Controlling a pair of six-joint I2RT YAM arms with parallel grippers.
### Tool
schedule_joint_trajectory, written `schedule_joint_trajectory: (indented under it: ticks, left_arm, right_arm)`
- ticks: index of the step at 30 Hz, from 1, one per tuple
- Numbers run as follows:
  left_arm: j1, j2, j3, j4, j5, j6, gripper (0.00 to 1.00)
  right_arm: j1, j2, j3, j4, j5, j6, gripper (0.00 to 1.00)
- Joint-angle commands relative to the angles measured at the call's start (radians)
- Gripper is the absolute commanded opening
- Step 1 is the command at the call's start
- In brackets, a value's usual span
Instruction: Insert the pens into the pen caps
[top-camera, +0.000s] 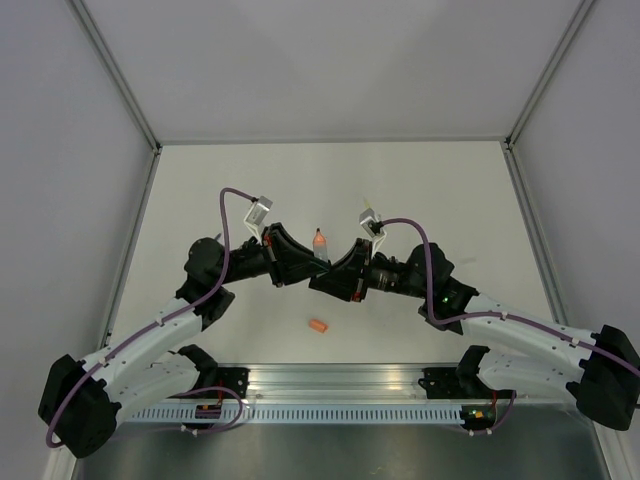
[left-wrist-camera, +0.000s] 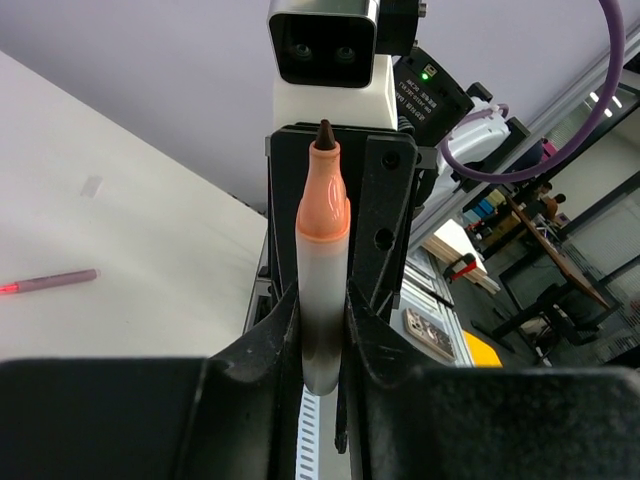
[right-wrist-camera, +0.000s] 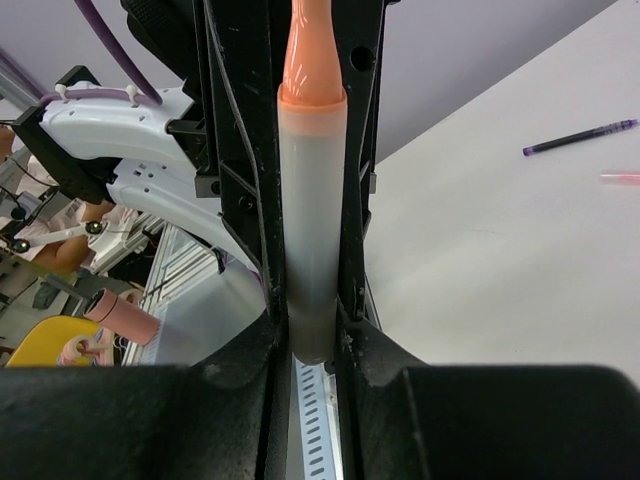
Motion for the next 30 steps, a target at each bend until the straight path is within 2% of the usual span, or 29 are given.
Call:
schedule_joint_trajectory:
  ticks: [1,2,3,6,7,9,11,13,15,20,25,30]
  left_arm:
    - [-0.005,-0.006,0.009,0.046,0.038,-0.030,0.02]
    - [-0.005,-0.011,0.009,0.026,0.032,-0.024,0.02]
    - [-0.005,-0.025,0.010,0.006,0.012,-0.004,0.02]
    - [-0.004,-0.054,0.045,-0.177,-0.031,0.086,0.02]
    - [-0.005,-0.075,0.059,-0.236,-0.060,0.117,0.02]
    - [-0.004,-0.103,0.089,-0.392,-0.100,0.210,0.02]
    - [-0.004,-0.140,0.122,-0.519,-0.216,0.268,0.02]
    - [-0.004,-0.161,0.130,-0.648,-0.301,0.327,0.02]
    - [-0.004,-0.187,0.133,-0.736,-0.355,0.363,0.02]
    - [-0.004,-0.272,0.109,-0.923,-0.526,0.358,0.02]
    - [-0.004,-0.413,0.130,-1.063,-0.579,0.338,0.02]
    - [-0.004,-0.538,0.190,-1.189,-0.634,0.320,0.02]
  right_arm:
    - [0.001,0.011,-0.003,0.020,-0.012,-0.009,0.16]
    - [0.001,0.004,-0.006,0.010,-0.009,-0.014,0.23]
    - [0.001,-0.002,-0.015,-0.027,-0.006,-0.028,0.42]
    - [0.002,-0.047,-0.038,-0.131,0.010,-0.083,0.59]
    - [0.002,-0.086,-0.045,-0.229,0.023,-0.138,0.66]
    - [0.001,-0.133,-0.076,-0.326,0.112,-0.184,0.68]
    - [0.001,-0.194,-0.090,-0.449,0.180,-0.238,0.68]
    - [0.001,-0.209,-0.085,-0.577,0.295,-0.261,0.68]
    - [0.001,-0.185,-0.063,-0.636,0.336,-0.290,0.68]
    - [0.002,0.005,-0.001,-0.681,0.254,-0.348,0.66]
    - [0.009,0.197,0.068,-0.635,0.200,-0.356,0.64]
    - [0.036,0.355,0.171,-0.676,0.206,-0.380,0.63]
